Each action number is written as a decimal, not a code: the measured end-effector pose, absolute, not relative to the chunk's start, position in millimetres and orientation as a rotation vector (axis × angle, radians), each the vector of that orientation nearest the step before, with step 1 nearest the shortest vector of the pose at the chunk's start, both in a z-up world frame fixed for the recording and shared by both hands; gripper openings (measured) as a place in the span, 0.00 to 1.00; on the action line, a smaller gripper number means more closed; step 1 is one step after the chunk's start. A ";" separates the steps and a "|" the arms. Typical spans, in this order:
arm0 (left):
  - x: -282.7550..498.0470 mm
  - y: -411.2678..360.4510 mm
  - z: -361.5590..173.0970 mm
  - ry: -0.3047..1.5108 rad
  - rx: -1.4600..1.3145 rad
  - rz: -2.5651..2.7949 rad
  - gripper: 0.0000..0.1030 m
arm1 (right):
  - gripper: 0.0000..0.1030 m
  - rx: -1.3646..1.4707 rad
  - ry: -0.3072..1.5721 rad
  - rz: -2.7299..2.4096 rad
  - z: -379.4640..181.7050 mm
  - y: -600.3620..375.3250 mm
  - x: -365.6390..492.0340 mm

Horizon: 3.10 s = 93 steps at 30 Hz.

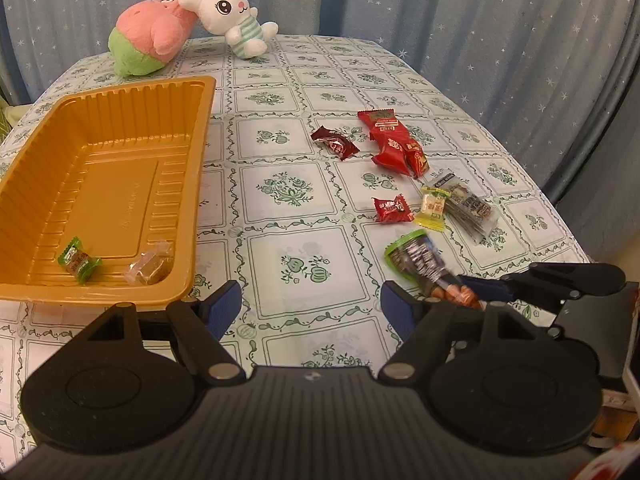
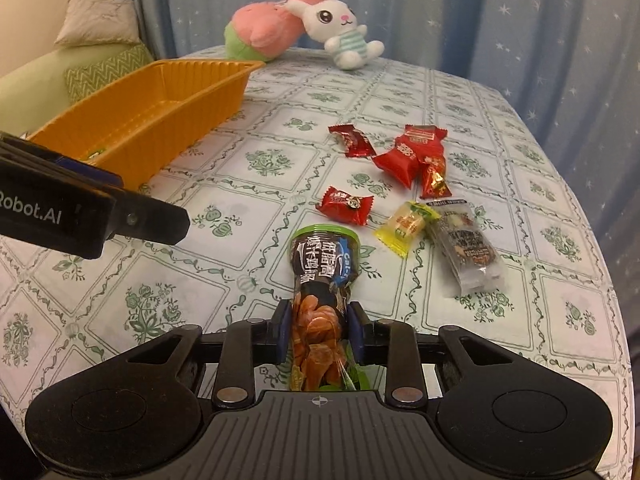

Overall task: Organize snacks
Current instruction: 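Grasp the green sausage snack bag with the right tool while the left tool grasps a red candy, then release the red candy into the tray with the left tool while the right tool drops the bag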

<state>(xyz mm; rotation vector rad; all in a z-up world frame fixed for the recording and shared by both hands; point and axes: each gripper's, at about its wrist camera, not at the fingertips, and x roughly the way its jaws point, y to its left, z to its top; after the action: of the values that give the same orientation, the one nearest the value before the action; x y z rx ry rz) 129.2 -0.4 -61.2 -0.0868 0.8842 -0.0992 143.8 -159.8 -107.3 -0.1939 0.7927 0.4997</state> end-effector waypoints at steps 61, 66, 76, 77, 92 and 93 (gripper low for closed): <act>110.5 33.6 -16.4 0.832 0.006 -0.074 0.14 | 0.29 0.132 0.695 0.361 -24.2 -144.2 121.6; 95.6 62.1 -0.3 0.804 -0.011 -0.034 0.14 | 0.29 0.112 0.683 0.424 -8.6 -107.8 110.7; 80.7 113.7 11.0 0.784 -0.025 0.016 0.14 | 0.29 0.063 0.696 0.499 0.7 -51.3 111.9; 81.7 118.9 11.4 0.783 -0.025 0.015 0.14 | 0.29 0.060 0.697 0.503 1.1 -46.9 113.0; 123.9 193.8 -0.9 0.818 -0.028 0.035 0.14 | 0.29 0.085 0.745 0.548 -10.0 18.5 162.9; 127.9 196.5 -3.4 0.822 -0.030 0.034 0.14 | 0.29 0.084 0.748 0.547 -11.1 21.7 166.1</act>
<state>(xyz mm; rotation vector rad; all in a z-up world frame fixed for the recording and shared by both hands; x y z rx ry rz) 127.9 196.5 -3.4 -0.0305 0.8222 0.0343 166.1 21.7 -11.1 0.0838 0.7483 0.5474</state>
